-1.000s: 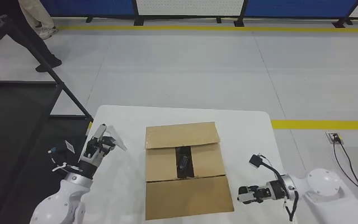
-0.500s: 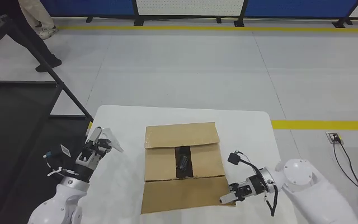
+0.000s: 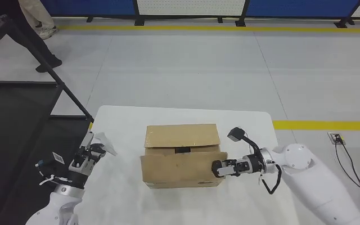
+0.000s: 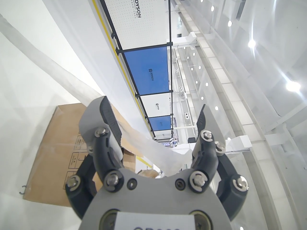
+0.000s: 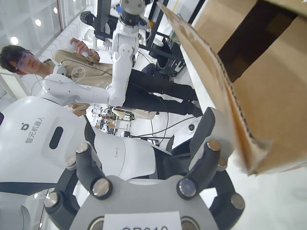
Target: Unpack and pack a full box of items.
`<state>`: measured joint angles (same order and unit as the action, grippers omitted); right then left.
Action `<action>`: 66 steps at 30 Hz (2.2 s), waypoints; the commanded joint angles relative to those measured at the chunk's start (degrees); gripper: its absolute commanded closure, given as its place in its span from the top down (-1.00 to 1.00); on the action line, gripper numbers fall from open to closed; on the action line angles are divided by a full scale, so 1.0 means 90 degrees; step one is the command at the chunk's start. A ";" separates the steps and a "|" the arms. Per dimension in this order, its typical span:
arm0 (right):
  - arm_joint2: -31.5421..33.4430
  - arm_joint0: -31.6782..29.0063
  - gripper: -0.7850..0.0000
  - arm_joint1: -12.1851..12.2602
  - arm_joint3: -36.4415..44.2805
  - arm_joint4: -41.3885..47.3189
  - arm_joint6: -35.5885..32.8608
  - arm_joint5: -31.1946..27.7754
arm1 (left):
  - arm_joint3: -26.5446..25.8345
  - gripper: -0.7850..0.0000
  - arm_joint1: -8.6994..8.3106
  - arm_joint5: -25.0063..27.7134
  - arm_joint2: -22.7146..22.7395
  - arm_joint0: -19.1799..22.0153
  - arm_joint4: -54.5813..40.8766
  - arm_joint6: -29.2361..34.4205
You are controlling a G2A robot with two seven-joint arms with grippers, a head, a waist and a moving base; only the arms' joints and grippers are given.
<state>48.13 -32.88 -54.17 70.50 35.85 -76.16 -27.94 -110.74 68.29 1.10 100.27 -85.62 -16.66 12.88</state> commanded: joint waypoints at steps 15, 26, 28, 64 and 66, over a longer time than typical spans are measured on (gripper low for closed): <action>-0.1120 0.1283 1.00 -0.1028 -0.2116 -0.0376 0.1454 0.0067 | -0.0146 0.75 0.0033 0.0092 0.0077 -0.0279 -0.0053 -0.0114; -0.1285 0.1510 1.00 -0.1387 -0.2843 -0.0317 0.1203 0.0173 | -0.0312 0.74 0.0042 -0.0011 -0.0169 -0.0143 0.0160 0.0014; -0.1294 0.1537 1.00 -0.1431 -0.2911 -0.0357 0.1126 0.0087 | -0.0385 0.73 0.0045 -0.0049 -0.0272 -0.0112 0.0229 0.0053; -0.0103 0.0441 1.00 -0.0982 -0.0310 -0.2594 0.2300 -0.2296 | -0.1184 0.55 0.0210 -0.1409 -0.2619 0.0879 0.2929 -0.0865; 0.0092 0.0251 1.00 -0.0904 0.0042 -0.2855 0.2458 -0.2206 | -0.1178 0.55 0.0223 -0.1405 -0.2721 0.0896 0.2994 -0.0862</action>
<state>48.14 -29.85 -62.59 69.34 11.37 -54.77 -48.34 -121.37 70.24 -11.61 76.21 -77.61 10.07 5.05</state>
